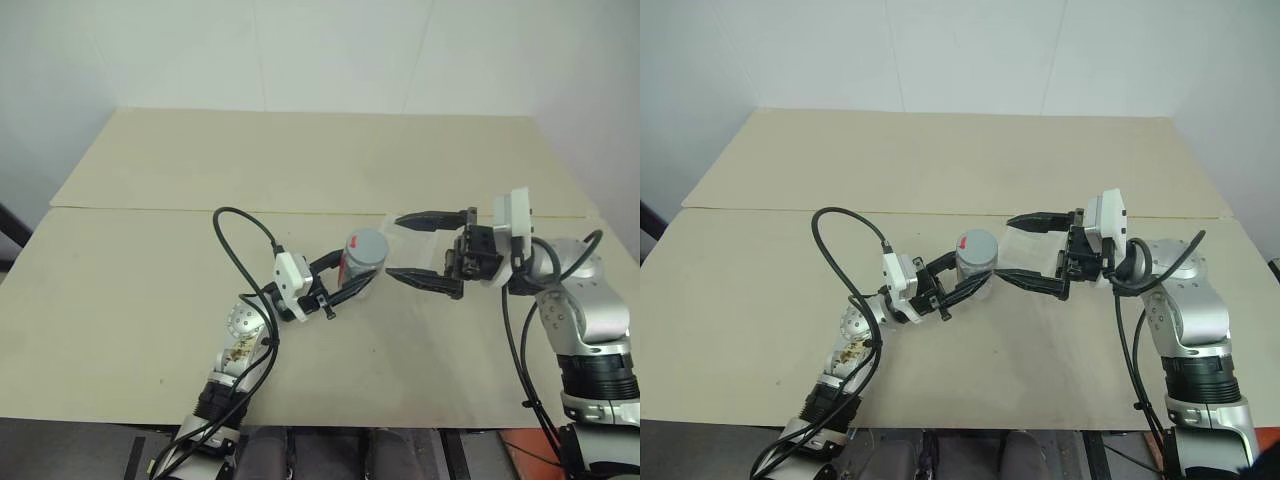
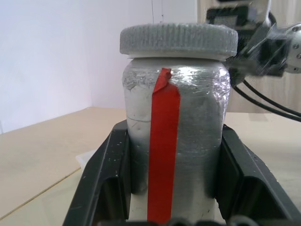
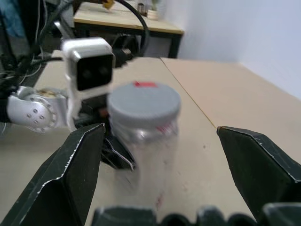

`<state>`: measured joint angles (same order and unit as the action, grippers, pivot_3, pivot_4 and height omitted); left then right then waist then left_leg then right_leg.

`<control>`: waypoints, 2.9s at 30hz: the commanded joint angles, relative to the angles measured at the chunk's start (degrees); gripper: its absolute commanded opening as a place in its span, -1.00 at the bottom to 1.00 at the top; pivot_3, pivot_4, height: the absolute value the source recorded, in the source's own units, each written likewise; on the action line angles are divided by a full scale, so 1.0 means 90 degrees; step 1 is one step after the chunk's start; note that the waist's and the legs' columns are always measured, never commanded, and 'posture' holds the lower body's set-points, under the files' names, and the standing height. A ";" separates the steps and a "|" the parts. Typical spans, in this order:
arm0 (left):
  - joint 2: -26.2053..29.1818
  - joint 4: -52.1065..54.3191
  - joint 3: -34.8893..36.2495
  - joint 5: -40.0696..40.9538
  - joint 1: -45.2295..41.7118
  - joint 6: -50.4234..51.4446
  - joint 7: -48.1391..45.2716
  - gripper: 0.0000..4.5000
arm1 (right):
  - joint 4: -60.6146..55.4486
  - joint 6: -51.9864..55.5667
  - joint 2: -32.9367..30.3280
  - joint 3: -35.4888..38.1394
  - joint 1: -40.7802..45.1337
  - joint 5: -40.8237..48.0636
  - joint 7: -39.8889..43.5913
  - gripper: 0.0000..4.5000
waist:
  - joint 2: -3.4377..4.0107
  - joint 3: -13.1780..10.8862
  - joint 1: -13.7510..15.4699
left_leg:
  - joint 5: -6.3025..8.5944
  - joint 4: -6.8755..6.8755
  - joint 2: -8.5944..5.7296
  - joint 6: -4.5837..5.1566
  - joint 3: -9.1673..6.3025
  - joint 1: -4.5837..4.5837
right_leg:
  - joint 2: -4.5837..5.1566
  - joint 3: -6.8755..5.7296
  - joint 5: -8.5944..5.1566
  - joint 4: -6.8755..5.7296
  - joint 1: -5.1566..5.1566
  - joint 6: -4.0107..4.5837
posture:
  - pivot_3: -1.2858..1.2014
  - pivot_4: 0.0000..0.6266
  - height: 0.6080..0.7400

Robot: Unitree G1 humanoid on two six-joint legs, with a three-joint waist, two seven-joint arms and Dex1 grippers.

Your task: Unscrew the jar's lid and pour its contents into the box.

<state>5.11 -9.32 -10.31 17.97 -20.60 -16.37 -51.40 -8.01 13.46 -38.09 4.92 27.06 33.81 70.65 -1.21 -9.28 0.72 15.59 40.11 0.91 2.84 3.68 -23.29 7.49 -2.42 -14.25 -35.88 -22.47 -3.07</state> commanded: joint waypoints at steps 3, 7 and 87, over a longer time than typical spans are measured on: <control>-0.0053 0.0069 -0.0044 -0.0035 -0.0102 -0.0215 -0.0019 -0.15 | -0.0495 0.0104 0.0138 -0.0094 0.0274 0.0096 -0.0247 0.97 | 0.0000 0.0000 -0.0001 | 0.0001 0.0001 -0.0001 0.0001 0.0000 0.0000 | 0.0000 0.0000 0.0000 -0.0001 0.0000 0.0000 | 0.03 -0.52 1.00; -0.0077 -0.0003 -0.0039 -0.0078 -0.0136 -0.0289 0.0017 -0.15 | -0.0421 0.0088 0.0517 -0.0414 0.0493 -0.0189 -0.0688 0.97 | 0.0000 0.0000 -0.0011 | -0.0001 0.0000 -0.0001 -0.0001 0.0000 0.0005 | 0.0000 0.0000 0.0000 0.0000 -0.0001 0.0000 | 0.03 -0.52 1.00; -0.0091 -0.0055 -0.0020 -0.0065 -0.0149 -0.0311 -0.0075 -0.15 | -0.0692 0.0391 0.0515 -0.0416 -0.0091 0.0067 -0.0950 0.70 | 0.0000 0.0000 0.0002 | 0.0004 0.0005 -0.0004 0.0007 0.0001 0.0001 | 0.0000 -0.0001 0.0001 -0.0003 0.0004 -0.0001 | 0.03 -0.52 1.00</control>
<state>4.67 -10.98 -10.33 16.94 -20.68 -18.50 -52.15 -13.00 17.42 -33.17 0.45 25.54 33.93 61.74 -1.21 -9.28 0.74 15.63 40.15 0.87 2.90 3.68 -23.28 7.49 -2.43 -14.24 -35.90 -22.43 -3.08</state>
